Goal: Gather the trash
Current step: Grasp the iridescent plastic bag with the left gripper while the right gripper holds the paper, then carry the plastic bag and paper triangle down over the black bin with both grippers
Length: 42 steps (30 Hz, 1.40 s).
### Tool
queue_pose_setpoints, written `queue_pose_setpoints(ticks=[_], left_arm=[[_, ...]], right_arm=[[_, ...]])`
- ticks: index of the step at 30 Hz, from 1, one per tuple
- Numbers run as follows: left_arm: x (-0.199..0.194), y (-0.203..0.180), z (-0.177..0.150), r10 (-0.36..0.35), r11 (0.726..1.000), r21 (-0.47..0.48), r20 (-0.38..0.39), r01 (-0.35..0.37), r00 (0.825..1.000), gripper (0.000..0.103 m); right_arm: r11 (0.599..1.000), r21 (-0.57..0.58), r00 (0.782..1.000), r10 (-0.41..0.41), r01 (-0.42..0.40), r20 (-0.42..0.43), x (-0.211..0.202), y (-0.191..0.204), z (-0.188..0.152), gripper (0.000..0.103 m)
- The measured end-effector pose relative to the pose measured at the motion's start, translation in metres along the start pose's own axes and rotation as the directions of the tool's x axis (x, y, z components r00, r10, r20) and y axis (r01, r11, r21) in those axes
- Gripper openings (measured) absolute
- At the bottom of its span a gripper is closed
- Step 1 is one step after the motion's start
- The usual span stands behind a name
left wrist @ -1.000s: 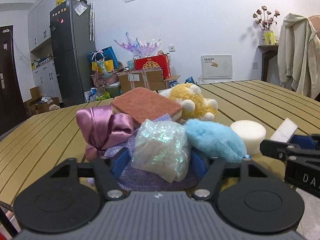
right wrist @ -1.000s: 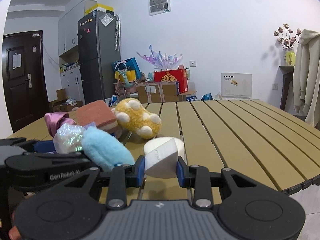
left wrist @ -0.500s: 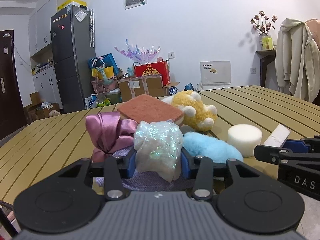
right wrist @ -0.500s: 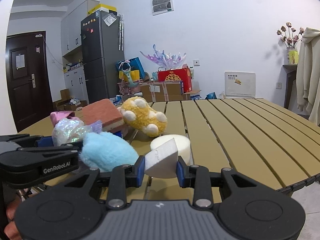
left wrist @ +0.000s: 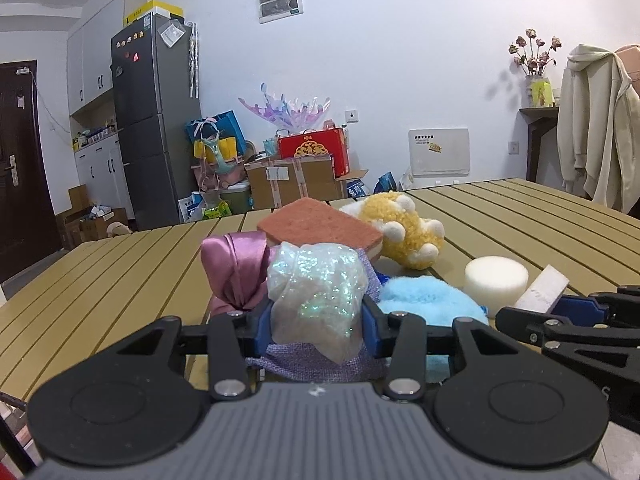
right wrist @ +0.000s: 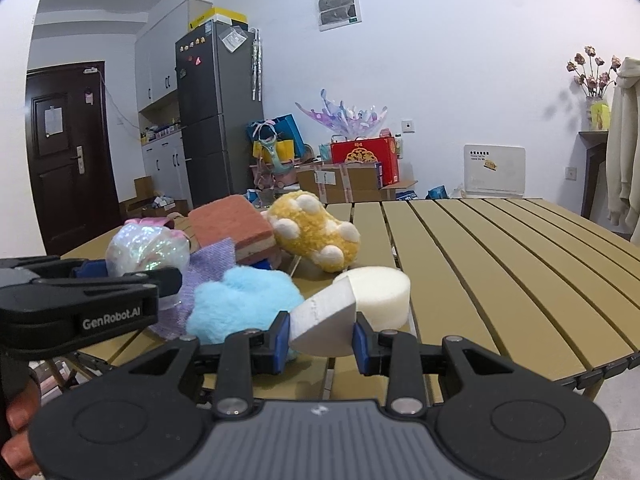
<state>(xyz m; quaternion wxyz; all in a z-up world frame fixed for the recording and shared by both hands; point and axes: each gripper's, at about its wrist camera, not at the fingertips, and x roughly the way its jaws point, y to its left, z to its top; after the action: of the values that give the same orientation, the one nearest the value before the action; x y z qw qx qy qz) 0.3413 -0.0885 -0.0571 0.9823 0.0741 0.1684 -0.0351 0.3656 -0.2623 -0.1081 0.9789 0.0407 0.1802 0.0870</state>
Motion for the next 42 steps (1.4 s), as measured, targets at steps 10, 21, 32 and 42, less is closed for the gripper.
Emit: queue_pose_setpoints(ticks=[10, 21, 32, 42], left_arm=[[-0.028, 0.010, -0.002, -0.031, 0.999, -0.044, -0.030, 0.030, 0.999, 0.044], [-0.083, 0.012, -0.001, -0.039, 0.998, -0.041, -0.029, 0.038, 0.999, 0.044], [-0.131, 0.013, -0.018, -0.065, 0.997, -0.036, -0.099, 0.062, 0.993, 0.044], [-0.159, 0.018, -0.048, -0.066, 0.997, -0.044, -0.187, 0.059, 0.980, 0.044]], right_arm=[[1.000, -0.012, 1.000, -0.010, 0.010, 0.015, -0.028, 0.002, 0.001, 0.031], [1.000, -0.026, 1.000, -0.010, 0.010, 0.018, -0.083, 0.008, -0.003, 0.031], [0.999, -0.036, 0.999, -0.023, 0.021, -0.041, -0.134, 0.008, -0.024, 0.031], [0.999, -0.027, 0.992, -0.020, 0.017, -0.122, -0.166, 0.011, -0.052, 0.031]])
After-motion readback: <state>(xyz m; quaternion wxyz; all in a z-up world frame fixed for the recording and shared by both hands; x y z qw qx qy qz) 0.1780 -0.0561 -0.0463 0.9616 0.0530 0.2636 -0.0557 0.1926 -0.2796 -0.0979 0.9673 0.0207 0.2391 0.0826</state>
